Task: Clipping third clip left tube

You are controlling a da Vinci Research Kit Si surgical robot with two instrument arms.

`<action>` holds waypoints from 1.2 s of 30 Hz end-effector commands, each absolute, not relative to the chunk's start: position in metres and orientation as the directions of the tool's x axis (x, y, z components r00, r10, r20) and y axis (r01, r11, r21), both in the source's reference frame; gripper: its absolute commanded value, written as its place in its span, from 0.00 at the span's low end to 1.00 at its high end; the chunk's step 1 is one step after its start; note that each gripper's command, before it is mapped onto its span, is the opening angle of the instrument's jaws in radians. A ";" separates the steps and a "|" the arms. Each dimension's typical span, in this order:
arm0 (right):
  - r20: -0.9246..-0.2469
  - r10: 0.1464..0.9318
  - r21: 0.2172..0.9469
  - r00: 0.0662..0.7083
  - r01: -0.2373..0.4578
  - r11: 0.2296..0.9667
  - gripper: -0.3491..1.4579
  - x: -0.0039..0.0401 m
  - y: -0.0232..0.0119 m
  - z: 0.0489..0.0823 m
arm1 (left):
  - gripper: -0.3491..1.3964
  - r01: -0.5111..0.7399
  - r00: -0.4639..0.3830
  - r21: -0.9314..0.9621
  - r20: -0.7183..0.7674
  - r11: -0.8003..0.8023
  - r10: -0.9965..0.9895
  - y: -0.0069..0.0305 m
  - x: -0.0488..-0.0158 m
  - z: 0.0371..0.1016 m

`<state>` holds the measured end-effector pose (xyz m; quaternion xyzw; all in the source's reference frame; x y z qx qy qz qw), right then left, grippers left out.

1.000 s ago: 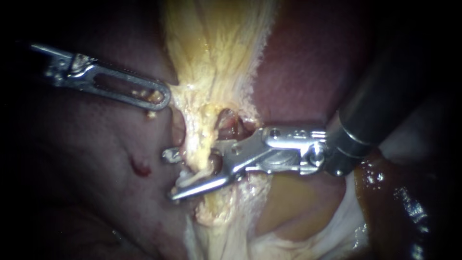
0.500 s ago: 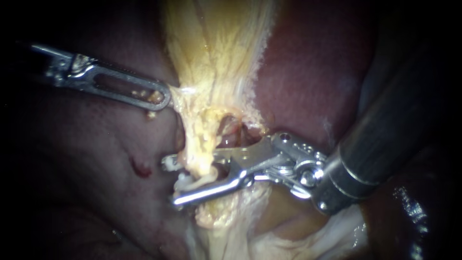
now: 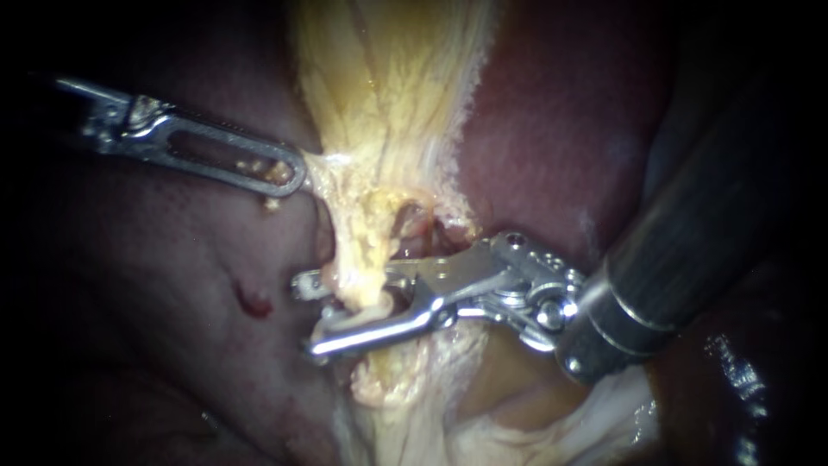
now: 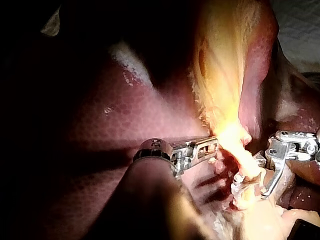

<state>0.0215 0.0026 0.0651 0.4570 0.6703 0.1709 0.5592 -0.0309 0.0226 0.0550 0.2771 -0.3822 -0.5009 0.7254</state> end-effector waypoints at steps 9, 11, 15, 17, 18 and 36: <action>-0.582 0.813 0.752 0.030 0.399 0.524 0.10 0.0205 0.0030 0.0661 | 0.00 0.515 0.206 0.785 0.277 0.345 -0.939 0.0226 -0.0308 0.0550; -0.585 0.810 0.753 0.034 0.393 0.528 0.05 0.0203 0.0030 0.0662 | 0.00 0.515 0.206 0.785 0.277 0.345 -0.939 0.0226 -0.0308 0.0550; -0.610 0.790 0.748 0.066 0.375 0.547 0.00 0.0201 0.0031 0.0662 | 0.00 0.515 0.206 0.785 0.277 0.344 -0.939 0.0227 -0.0309 0.0551; -0.638 0.764 0.735 0.094 0.369 0.569 0.00 0.0200 0.0032 0.0662 | 0.00 0.515 0.206 0.785 0.277 0.344 -0.939 0.0227 -0.0309 0.0551; -0.657 0.746 0.726 0.110 0.360 0.586 0.00 0.0200 0.0034 0.0661 | 0.00 0.515 0.206 0.785 0.277 0.344 -0.939 0.0227 -0.0309 0.0551; -0.704 0.696 0.698 0.142 0.323 0.640 0.00 0.0195 0.0040 0.0665 | 0.00 0.515 0.206 0.785 0.277 0.344 -0.939 0.0227 -0.0309 0.0551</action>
